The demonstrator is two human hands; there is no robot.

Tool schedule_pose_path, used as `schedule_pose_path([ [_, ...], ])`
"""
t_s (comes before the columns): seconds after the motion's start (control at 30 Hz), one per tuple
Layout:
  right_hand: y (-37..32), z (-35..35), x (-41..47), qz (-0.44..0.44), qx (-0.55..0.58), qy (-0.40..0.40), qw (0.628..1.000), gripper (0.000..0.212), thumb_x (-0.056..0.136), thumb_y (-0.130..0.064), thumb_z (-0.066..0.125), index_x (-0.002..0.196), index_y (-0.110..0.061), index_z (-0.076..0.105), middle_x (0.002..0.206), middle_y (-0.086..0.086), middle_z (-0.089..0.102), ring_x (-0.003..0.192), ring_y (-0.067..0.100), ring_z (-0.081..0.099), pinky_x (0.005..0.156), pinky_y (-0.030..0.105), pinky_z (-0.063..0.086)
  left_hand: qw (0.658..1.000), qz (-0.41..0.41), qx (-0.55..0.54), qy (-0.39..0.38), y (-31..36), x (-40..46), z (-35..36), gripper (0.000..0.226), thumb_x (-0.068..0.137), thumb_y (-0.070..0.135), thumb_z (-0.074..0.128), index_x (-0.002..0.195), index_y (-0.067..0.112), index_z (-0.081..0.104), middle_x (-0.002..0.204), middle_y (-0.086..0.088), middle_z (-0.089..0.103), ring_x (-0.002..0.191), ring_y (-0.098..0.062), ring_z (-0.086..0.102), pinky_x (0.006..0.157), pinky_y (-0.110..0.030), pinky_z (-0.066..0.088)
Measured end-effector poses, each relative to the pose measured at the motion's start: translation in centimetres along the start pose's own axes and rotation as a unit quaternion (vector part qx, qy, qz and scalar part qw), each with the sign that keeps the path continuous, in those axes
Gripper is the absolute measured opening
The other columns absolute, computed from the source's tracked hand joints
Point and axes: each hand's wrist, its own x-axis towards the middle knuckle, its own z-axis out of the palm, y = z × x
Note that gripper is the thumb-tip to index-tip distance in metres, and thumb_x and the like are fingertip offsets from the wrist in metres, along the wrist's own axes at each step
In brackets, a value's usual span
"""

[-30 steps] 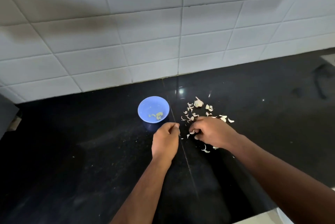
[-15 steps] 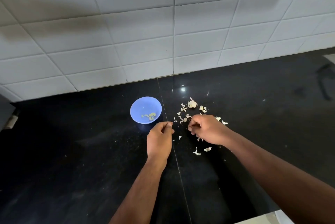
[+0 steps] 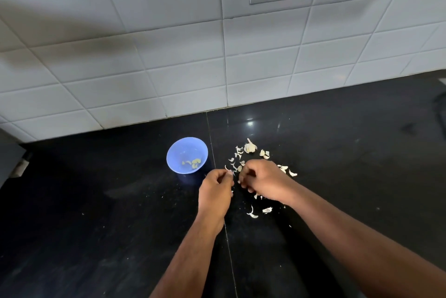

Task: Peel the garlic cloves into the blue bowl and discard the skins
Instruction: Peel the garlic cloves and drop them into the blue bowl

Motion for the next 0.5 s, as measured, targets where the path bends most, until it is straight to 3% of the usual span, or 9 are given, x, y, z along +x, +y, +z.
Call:
schedule_pose_path([
  [0.07, 0.2, -0.1, -0.8, -0.003, 0.144, 0.04, 0.989, 0.016, 0.1, -0.006, 0.06, 0.093, -0.014, 0.072, 0.084, 0.006, 0.076, 0.067, 0.012, 0.068, 0.059, 0.027, 0.055, 0.998, -0.036, -0.039, -0.043, 0.1, -0.2, 0.6, 0.016, 0.105, 0.03, 0.063, 0.102, 0.018, 0.074, 0.082, 0.005, 0.07, 0.065, -0.01, 0.058, 0.05, -0.024, 0.04],
  [0.17, 0.7, -0.3, -1.8, -0.008, 0.253, 0.087, 0.964, 0.009, 0.101, -0.009, 0.066, 0.099, -0.011, 0.074, 0.08, 0.003, 0.074, 0.07, 0.014, 0.067, 0.061, 0.029, 0.056, 0.986, -0.064, -0.125, -0.086, 0.6, -0.5, 1.7, 0.019, 0.104, 0.025, 0.067, 0.096, 0.011, 0.075, 0.077, 0.0, 0.067, 0.061, -0.009, 0.055, 0.048, -0.024, 0.036],
  [0.33, 1.1, -0.8, -2.7, -0.023, 0.255, 0.137, 0.957, 0.011, 0.102, -0.013, 0.066, 0.105, -0.018, 0.075, 0.085, 0.005, 0.076, 0.07, 0.015, 0.069, 0.062, 0.028, 0.057, 0.975, -0.071, -0.188, -0.099, 1.6, -0.7, 3.0, 0.014, 0.101, 0.021, 0.071, 0.091, 0.012, 0.076, 0.078, -0.001, 0.068, 0.061, -0.008, 0.055, 0.05, -0.024, 0.035],
  [0.5, 0.9, -1.6, -3.3, -0.047, 0.206, 0.165, 0.963, 0.011, 0.101, -0.016, 0.068, 0.106, -0.02, 0.077, 0.088, 0.0, 0.078, 0.078, 0.017, 0.075, 0.071, 0.026, 0.061, 0.961, -0.089, -0.239, -0.109, 2.3, -1.0, 3.9, 0.007, 0.1, 0.017, 0.071, 0.099, 0.012, 0.076, 0.076, 0.001, 0.065, 0.062, -0.009, 0.056, 0.051, -0.024, 0.036],
])
